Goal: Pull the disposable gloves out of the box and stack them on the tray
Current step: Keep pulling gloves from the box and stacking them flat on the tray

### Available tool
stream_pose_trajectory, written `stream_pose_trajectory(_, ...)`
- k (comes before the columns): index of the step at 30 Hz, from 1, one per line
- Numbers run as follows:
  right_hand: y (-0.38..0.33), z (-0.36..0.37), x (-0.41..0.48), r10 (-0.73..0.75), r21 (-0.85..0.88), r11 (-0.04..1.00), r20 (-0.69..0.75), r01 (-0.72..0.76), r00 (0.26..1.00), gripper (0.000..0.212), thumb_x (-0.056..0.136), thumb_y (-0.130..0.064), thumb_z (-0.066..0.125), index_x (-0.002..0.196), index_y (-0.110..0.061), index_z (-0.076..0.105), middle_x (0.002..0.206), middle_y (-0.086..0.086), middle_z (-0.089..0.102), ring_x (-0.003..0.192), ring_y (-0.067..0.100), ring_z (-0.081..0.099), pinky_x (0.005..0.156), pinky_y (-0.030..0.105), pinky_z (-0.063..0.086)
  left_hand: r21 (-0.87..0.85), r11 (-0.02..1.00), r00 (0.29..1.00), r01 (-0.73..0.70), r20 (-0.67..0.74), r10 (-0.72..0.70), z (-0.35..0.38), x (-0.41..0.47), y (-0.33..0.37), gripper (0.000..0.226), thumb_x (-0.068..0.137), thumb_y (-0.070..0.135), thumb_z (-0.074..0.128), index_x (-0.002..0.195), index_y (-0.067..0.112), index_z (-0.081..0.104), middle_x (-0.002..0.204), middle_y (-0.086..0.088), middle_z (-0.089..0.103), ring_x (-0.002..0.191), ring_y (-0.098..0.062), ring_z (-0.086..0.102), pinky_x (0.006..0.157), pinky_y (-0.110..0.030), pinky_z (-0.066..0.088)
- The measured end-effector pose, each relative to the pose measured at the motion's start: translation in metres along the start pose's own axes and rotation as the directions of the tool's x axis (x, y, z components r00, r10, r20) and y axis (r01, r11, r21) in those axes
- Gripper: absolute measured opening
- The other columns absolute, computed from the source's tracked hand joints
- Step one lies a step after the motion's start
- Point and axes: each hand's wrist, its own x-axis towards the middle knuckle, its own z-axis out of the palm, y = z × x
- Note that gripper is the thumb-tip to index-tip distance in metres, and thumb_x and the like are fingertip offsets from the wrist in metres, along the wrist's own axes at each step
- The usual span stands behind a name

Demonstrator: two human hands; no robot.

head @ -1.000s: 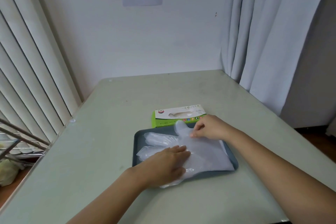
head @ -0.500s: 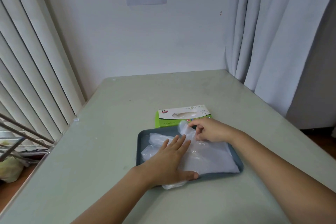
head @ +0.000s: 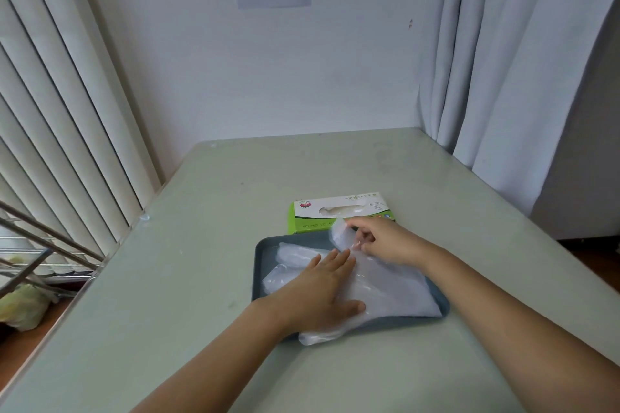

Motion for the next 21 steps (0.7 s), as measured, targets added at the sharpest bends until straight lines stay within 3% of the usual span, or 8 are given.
stream_pose_trajectory(3,0.001,0.001,0.002,-0.008,-0.018,1.000,-0.003,0.008,1.000,0.063,0.085,0.006,0.043,0.137,-0.029,0.047,0.102,-0.001,0.060,0.077,0.008,0.051,0.076,0.025,0.044,0.017,1.000,0.999,0.020,0.050,-0.021,0.005,0.002,-0.004,0.080,0.098,0.048,0.045,0.154,0.014,0.000,0.162,-0.004,-0.006,0.149,-0.014,-0.006,0.117,-0.029,-0.008)
stream_pose_trajectory(6,0.000,-0.001,-0.001,-0.055,0.035,0.998,-0.132,0.060,0.990,0.067,0.081,0.005,0.048,0.136,-0.033,0.047,0.100,-0.007,0.054,0.077,0.001,0.047,0.077,0.021,0.041,-0.001,1.000,0.998,0.025,0.052,-0.025,0.007,0.003,-0.006,0.080,0.098,0.049,0.044,0.155,0.015,-0.001,0.162,-0.003,-0.007,0.149,-0.014,-0.006,0.117,-0.029,-0.007)
stream_pose_trajectory(8,-0.003,-0.003,-0.004,-0.101,-0.015,0.995,-0.261,0.100,0.960,0.062,0.081,0.002,0.055,0.136,-0.025,0.048,0.110,-0.007,0.051,0.093,0.000,0.047,0.083,0.016,0.038,-0.003,1.000,0.998,0.028,0.056,-0.028,0.007,0.003,-0.006,0.080,0.098,0.049,0.043,0.155,0.016,-0.002,0.162,-0.002,-0.008,0.149,-0.013,-0.007,0.118,-0.030,-0.006)
stream_pose_trajectory(10,-0.006,0.001,-0.010,-0.151,-0.080,0.988,-0.316,0.133,0.936,0.053,0.083,0.003,0.054,0.132,-0.018,0.052,0.121,-0.002,0.052,0.111,0.010,0.050,0.093,0.019,0.039,-0.012,1.000,0.998,0.029,0.061,-0.028,0.008,0.003,-0.007,0.080,0.098,0.049,0.043,0.155,0.016,-0.002,0.162,-0.002,-0.008,0.148,-0.013,-0.008,0.118,-0.031,-0.006)
stream_pose_trajectory(12,-0.006,0.012,-0.019,-0.178,-0.122,0.981,-0.261,0.150,0.949,0.048,0.088,0.003,0.048,0.132,-0.014,0.053,0.133,0.001,0.051,0.124,0.016,0.048,0.101,0.015,0.032,-0.011,0.999,0.997,0.034,0.068,-0.033,0.009,0.004,-0.008,0.080,0.098,0.049,0.043,0.154,0.015,-0.003,0.162,-0.002,-0.009,0.148,-0.013,-0.009,0.119,-0.032,-0.006)
stream_pose_trajectory(14,-0.004,0.026,-0.029,-0.134,-0.093,0.988,-0.151,0.121,0.979,0.050,0.094,0.000,0.043,0.142,-0.015,0.042,0.146,0.001,0.042,0.135,0.014,0.038,0.101,0.007,0.020,-0.002,0.999,0.997,0.034,0.070,-0.033,0.011,0.004,-0.008,0.080,0.099,0.049,0.041,0.154,0.014,-0.006,0.161,-0.003,-0.011,0.148,-0.014,-0.010,0.118,-0.032,-0.007)
stream_pose_trajectory(16,-0.001,0.034,-0.037,-0.076,-0.008,0.997,-0.063,0.076,0.995,0.053,0.098,-0.005,0.041,0.148,-0.020,0.031,0.152,-0.001,0.034,0.138,0.011,0.033,0.100,0.006,0.019,0.008,0.999,0.997,0.038,0.074,-0.039,0.014,0.005,-0.008,0.080,0.099,0.049,0.038,0.153,0.013,-0.010,0.161,-0.004,-0.014,0.148,-0.014,-0.013,0.117,-0.032,-0.009)
stream_pose_trajectory(21,0.004,0.037,-0.038,-0.027,0.061,0.998,-0.060,0.031,0.998,0.052,0.098,-0.005,0.042,0.147,-0.022,0.033,0.151,-0.005,0.036,0.136,0.007,0.033,0.095,0.003,0.019,-0.004,0.987,0.984,0.164,0.069,-0.163,0.017,0.002,-0.008,0.086,0.097,0.057,0.034,0.152,0.010,-0.013,0.160,-0.005,-0.019,0.147,-0.016,-0.016,0.118,-0.035,-0.009)
